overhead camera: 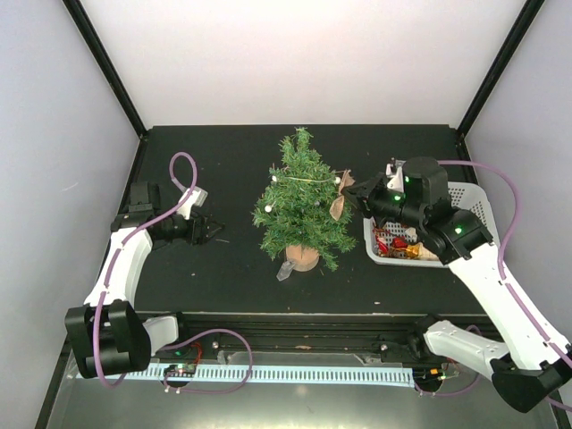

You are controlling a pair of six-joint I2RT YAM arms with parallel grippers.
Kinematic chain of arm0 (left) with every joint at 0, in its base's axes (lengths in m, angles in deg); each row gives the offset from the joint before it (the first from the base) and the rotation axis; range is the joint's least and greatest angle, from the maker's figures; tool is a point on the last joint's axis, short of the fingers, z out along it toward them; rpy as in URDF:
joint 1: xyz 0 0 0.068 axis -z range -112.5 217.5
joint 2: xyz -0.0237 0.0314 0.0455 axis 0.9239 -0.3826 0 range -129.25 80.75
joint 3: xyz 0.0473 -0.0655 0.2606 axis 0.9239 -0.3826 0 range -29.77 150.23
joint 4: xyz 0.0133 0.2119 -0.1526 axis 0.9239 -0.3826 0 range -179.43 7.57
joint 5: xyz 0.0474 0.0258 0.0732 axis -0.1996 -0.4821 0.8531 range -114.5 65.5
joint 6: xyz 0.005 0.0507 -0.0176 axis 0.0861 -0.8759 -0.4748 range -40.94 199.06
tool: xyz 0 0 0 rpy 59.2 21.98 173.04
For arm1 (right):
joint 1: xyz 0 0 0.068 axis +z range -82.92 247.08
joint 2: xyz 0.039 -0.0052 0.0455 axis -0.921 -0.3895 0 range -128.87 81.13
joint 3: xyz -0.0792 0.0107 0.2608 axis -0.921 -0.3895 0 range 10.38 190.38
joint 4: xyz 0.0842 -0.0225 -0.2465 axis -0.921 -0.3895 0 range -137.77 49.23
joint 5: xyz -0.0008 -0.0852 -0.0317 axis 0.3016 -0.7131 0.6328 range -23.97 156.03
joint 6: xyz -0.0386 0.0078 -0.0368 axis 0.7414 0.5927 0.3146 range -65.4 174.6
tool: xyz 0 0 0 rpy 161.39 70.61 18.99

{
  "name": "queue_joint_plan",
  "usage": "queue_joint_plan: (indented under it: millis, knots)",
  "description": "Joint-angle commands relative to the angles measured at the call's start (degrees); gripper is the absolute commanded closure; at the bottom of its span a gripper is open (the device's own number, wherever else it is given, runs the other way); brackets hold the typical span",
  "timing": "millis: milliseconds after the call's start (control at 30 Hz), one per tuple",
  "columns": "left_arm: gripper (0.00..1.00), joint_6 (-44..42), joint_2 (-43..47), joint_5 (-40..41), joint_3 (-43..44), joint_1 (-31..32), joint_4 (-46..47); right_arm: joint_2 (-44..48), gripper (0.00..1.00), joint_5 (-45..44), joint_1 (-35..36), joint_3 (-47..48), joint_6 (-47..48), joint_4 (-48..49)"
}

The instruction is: Decorate the small christmas tree

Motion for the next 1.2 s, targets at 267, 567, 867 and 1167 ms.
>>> queue_joint_plan:
  millis: [267, 567, 867, 1167]
  knots:
    - [0.4, -1.33, 1.41, -1.85, 1.14, -0.43, 0.12, -2.71, 0.99, -1.35, 0.5, -0.62, -1.5, 2.53]
    - [0.4, -1.73, 1.24, -2.34, 0.99, -0.43, -0.1, -3.41, 0.99, -2.08, 0.61, -0.83, -1.78, 2.18]
    - [0.39, -2.09, 1.4, -2.51, 0.9, -0.46, -0.08, -4.58, 0.99, -3.04, 1.33, -0.28, -1.66, 1.2]
    - [0.4, -2.28, 1.54, -2.68, 0.85, -0.5, -0.18, -5.14, 0.88, -3.72, 1.59, 1.09, -0.67, 0.16]
